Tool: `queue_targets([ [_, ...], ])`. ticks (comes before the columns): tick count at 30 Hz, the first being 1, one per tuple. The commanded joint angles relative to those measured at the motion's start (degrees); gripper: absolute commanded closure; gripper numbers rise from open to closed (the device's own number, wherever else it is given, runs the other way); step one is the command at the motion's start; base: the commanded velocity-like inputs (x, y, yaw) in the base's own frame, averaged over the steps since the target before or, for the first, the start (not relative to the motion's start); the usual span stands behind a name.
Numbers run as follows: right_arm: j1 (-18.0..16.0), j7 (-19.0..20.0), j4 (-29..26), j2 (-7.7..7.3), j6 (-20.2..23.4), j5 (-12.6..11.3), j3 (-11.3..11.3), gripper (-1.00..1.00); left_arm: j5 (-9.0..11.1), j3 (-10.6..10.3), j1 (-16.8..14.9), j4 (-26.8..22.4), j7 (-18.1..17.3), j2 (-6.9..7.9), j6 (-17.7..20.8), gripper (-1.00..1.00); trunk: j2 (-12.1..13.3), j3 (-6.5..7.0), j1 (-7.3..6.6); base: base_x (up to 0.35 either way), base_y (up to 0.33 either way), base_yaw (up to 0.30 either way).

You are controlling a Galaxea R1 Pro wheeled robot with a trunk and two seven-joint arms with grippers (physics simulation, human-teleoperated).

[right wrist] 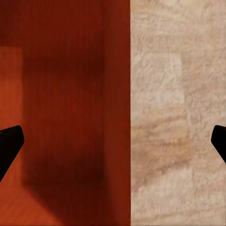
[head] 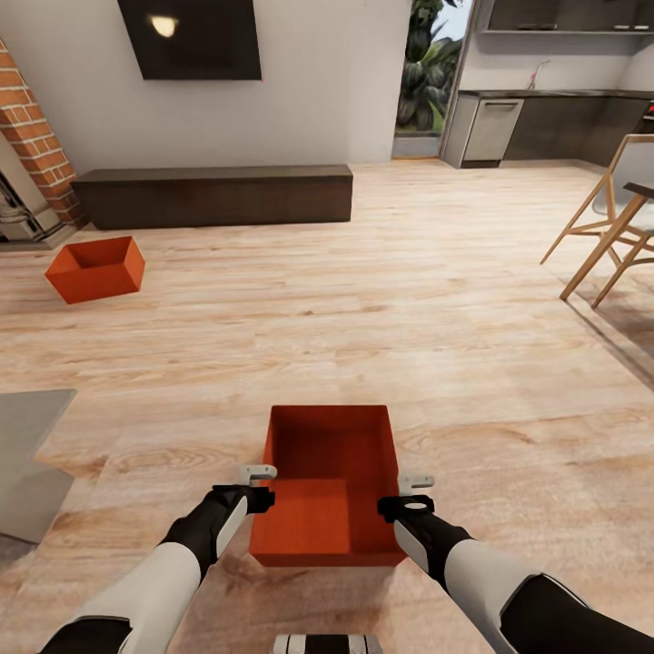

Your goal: Move the two storage containers from the living room to the garage. In the garage, place one container on the floor and stack the other container on top of it (either order is fine).

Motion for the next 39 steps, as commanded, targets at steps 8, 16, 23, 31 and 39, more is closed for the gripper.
queue_targets([
  [8,-0.02,-0.36,-0.13,-0.02,0.41,-0.23,0.49,-1.00,0.20,-0.01,-0.01,-0.15,0.14,0.06,0.31,-1.00,-2.04,-0.94,1.09,0.000,0.000,0.000],
  [16,-0.02,-0.36,-0.13,-0.04,0.41,-0.15,0.49,-1.00,0.12,-0.01,-0.01,-0.22,-0.07,0.07,0.31,-1.00,-2.04,-0.94,1.09,0.000,0.000,0.000],
  [23,-0.02,-0.36,-0.13,-0.07,0.41,-0.15,0.49,-1.00,-0.03,-0.01,-0.01,-0.29,-0.11,0.01,0.31,-1.00,-2.04,-0.94,1.09,0.000,0.000,0.000],
  [31,-0.02,-0.36,-0.13,-0.11,0.41,-0.15,0.49,-1.00,-0.13,-0.01,-0.01,-0.35,-0.09,-0.02,0.31,-1.00,-2.04,-0.94,1.09,0.015,0.000,0.000],
  [39,-0.02,-0.36,-0.13,-0.11,0.41,-0.15,0.49,-1.00,-0.23,0.06,-0.01,-0.35,-0.09,-0.02,0.31,-1.00,-2.04,-0.94,1.09,0.168,0.000,0.000],
])
